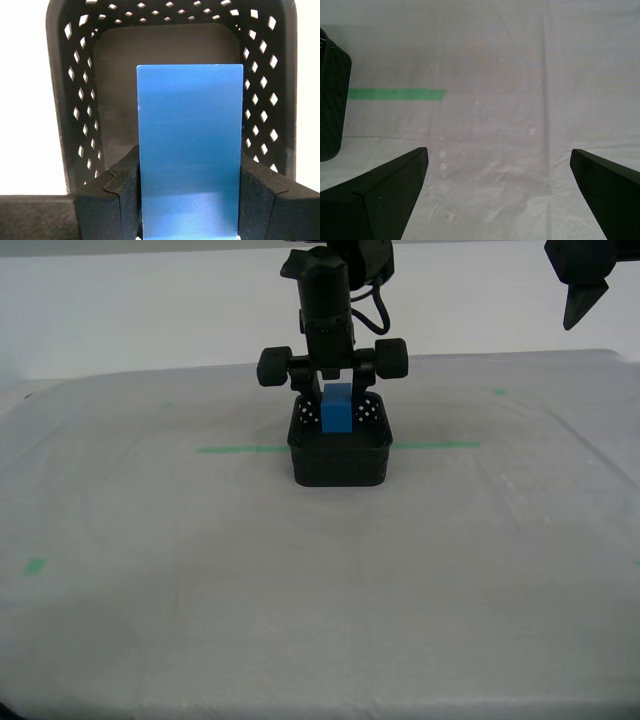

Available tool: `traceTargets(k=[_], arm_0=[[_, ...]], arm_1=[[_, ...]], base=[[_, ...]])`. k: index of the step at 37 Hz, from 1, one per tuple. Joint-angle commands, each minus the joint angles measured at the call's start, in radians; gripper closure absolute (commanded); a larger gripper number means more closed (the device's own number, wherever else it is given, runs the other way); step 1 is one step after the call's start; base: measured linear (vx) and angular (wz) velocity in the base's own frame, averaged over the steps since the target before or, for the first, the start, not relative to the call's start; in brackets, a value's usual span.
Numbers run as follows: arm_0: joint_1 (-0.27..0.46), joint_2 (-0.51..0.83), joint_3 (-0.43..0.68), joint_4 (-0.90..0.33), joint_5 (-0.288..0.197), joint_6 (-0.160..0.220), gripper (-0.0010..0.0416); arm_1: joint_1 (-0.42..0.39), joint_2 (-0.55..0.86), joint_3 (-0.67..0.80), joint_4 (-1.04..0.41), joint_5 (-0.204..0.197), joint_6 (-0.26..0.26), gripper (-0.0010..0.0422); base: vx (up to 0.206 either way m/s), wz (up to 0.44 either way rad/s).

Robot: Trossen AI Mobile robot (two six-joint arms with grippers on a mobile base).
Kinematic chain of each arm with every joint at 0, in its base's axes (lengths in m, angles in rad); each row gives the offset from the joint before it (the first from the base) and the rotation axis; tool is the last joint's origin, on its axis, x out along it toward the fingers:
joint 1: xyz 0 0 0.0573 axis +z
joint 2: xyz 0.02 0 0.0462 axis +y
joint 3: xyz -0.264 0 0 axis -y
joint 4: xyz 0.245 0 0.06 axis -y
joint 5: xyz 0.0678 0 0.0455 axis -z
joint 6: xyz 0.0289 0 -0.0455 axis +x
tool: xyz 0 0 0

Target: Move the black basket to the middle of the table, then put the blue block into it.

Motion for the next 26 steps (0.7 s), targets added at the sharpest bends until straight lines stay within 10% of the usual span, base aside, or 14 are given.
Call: traceTargets(k=[1,26], arm_0=[[0.001,0.0,0.001,0.0,0.003,0.0,0.0007],[0.001,0.0,0.001,0.0,0.003,0.0,0.0007]], arm_1=[[-0.001,-0.001,0.0,0.0,-0.006,0.0,0.0403],[-0.001,-0.001,0.0,-0.001,-0.019,0.053,0.0004]], base=[[0.0,0.0],[0.0,0.0]])
